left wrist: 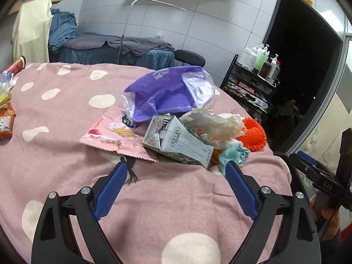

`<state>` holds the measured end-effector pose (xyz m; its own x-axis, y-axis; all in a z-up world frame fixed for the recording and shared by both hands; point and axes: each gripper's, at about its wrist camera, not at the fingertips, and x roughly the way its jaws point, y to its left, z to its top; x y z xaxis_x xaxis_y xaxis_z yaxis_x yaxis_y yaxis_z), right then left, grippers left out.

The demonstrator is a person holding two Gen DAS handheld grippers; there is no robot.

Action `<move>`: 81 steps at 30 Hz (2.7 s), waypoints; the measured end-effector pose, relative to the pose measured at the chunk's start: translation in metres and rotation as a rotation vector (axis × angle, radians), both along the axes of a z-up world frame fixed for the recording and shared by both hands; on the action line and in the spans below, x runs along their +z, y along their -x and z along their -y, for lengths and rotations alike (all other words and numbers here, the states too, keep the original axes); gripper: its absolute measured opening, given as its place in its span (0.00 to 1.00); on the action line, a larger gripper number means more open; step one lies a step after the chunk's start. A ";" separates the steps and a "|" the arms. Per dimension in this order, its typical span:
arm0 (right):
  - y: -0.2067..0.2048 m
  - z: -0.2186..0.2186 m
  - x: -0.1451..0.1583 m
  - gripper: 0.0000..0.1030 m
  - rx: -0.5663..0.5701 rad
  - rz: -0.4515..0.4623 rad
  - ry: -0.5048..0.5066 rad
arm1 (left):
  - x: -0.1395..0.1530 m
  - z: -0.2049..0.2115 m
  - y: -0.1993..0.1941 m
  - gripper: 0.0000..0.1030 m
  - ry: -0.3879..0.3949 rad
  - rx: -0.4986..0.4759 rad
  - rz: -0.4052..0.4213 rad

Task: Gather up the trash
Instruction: 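Grasp the purple plastic bag with the left gripper, then grasp the orange foam fruit net with the right gripper while the left lifts the purple bag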

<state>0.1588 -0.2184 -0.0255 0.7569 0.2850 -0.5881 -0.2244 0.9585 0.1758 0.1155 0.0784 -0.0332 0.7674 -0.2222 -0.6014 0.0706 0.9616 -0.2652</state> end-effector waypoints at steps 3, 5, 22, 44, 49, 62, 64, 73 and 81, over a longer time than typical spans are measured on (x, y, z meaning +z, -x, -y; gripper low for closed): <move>-0.002 -0.001 -0.002 0.94 0.003 -0.005 0.007 | 0.003 0.003 -0.009 0.80 -0.025 -0.021 0.004; -0.005 -0.001 -0.003 0.94 0.003 -0.011 0.007 | 0.006 0.005 -0.017 0.79 -0.032 -0.037 0.006; -0.040 0.016 -0.006 0.94 -0.049 -0.031 -0.012 | 0.057 0.001 -0.103 0.82 -0.204 -0.122 0.056; -0.074 0.007 -0.020 0.94 -0.019 -0.081 0.023 | 0.014 -0.014 -0.158 0.12 -0.256 -0.365 -0.036; -0.090 0.002 -0.027 0.92 -0.023 -0.129 0.056 | 0.025 -0.014 -0.138 0.11 -0.278 -0.311 0.032; -0.116 0.007 -0.042 0.24 0.000 -0.225 -0.009 | 0.067 -0.021 -0.075 0.11 -0.132 -0.157 0.165; -0.110 0.013 -0.039 0.22 -0.015 -0.210 -0.043 | 0.067 -0.016 -0.065 0.11 -0.116 -0.150 0.173; -0.062 0.042 -0.012 0.22 -0.107 -0.094 -0.089 | 0.066 0.013 -0.036 0.11 -0.058 -0.162 0.195; -0.010 0.080 0.007 0.22 -0.210 0.010 -0.067 | 0.069 0.043 -0.016 0.11 -0.016 -0.216 0.226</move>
